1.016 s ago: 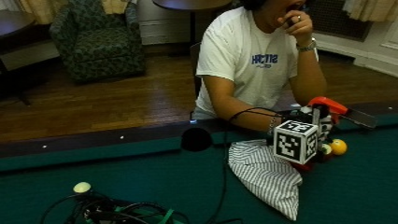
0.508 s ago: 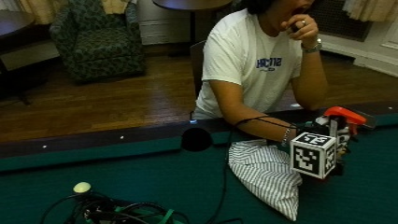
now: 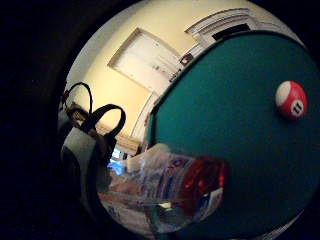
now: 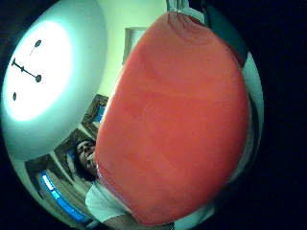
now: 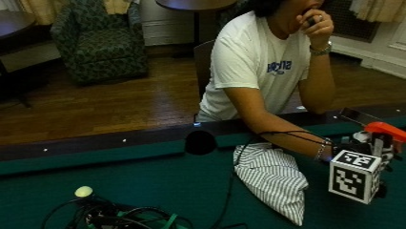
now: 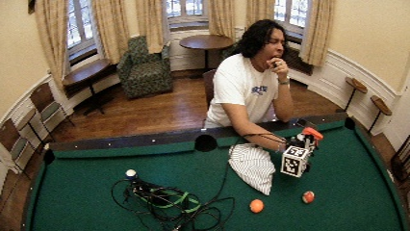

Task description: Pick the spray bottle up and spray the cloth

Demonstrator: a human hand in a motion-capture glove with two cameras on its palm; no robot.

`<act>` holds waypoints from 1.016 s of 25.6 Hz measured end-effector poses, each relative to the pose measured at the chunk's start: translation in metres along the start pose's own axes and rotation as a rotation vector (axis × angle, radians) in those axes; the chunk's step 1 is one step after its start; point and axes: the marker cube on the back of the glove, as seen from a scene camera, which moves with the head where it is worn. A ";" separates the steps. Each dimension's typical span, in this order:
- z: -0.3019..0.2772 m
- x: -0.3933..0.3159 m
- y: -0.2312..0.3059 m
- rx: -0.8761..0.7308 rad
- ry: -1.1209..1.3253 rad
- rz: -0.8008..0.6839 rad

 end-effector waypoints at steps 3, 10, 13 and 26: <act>0.002 0.004 -0.010 0.004 -0.004 0.010; 0.003 0.008 -0.009 0.011 -0.010 0.055; 0.004 0.011 -0.006 0.008 -0.006 0.088; 0.001 0.034 0.026 -0.091 0.170 0.217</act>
